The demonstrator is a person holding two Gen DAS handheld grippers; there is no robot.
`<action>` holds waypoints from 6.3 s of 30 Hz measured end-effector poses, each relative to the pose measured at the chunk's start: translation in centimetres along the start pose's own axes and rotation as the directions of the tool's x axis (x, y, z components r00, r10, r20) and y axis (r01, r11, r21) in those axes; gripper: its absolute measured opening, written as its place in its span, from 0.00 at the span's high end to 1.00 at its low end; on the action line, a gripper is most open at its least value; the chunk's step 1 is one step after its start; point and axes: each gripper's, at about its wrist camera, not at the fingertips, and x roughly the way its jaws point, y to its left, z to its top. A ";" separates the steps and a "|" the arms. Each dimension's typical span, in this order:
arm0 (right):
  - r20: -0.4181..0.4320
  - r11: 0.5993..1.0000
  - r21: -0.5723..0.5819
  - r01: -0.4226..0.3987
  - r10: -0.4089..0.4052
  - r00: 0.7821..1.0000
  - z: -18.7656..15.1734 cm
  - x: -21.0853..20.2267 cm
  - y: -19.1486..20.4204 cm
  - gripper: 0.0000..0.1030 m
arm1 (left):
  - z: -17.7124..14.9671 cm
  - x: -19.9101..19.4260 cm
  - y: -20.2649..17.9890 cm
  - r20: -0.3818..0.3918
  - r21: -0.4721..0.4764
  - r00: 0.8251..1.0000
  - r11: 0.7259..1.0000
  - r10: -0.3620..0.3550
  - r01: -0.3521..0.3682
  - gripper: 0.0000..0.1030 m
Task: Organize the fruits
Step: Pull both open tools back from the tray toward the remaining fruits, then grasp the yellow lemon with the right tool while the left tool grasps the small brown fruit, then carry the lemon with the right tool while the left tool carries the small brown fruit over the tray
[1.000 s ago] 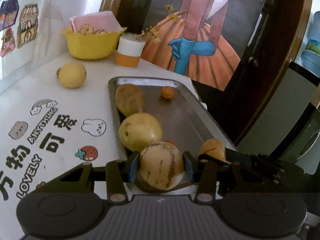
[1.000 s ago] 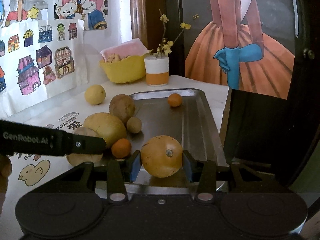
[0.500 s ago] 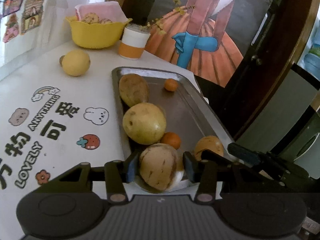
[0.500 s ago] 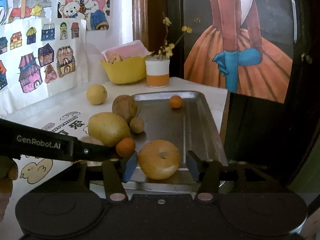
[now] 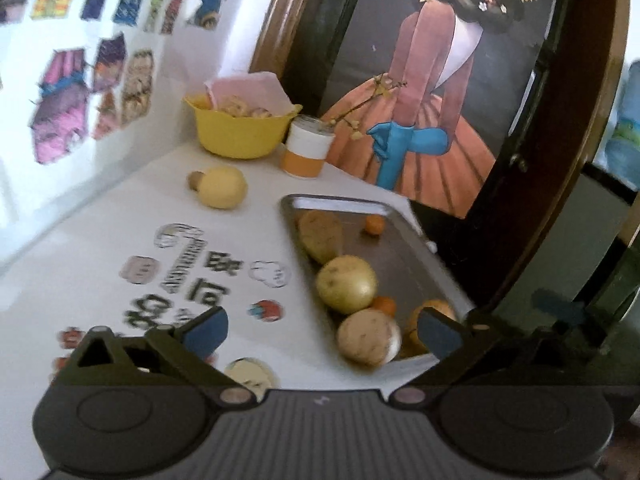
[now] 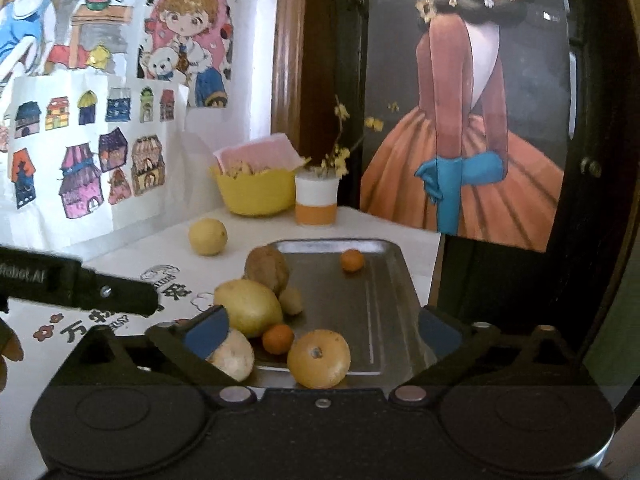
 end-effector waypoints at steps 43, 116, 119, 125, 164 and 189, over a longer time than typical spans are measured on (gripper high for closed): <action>-0.104 0.939 -0.014 -0.344 0.341 0.934 12.8 6.4 8.7 0.01 | 14.8 -5.1 8.1 0.082 -0.013 0.977 0.981 0.194 -0.194 0.01; -0.496 0.784 -0.224 -0.579 0.420 0.760 8.3 33.9 8.7 0.43 | 13.8 24.5 12.5 -0.061 0.049 0.975 0.976 0.213 -0.210 0.71; -0.485 0.790 -0.210 -0.576 0.428 0.763 8.1 33.8 8.4 0.43 | 13.7 24.6 11.8 -0.063 0.085 0.973 0.973 0.220 -0.214 0.71; -0.453 0.803 -0.171 -0.572 0.451 0.769 8.0 33.5 7.2 0.43 | 13.3 24.3 11.5 -0.065 0.065 0.973 0.974 0.223 -0.219 0.71; -0.349 0.925 -0.103 -0.367 0.312 0.884 5.5 18.5 -8.8 0.43 | 11.0 21.0 -5.4 -0.103 0.143 0.994 0.988 -0.040 0.055 0.71; -0.365 0.927 -0.077 -0.367 0.317 0.875 2.3 17.8 -9.3 0.43 | 8.4 22.7 -8.6 -0.219 0.263 0.976 0.963 0.001 0.058 0.71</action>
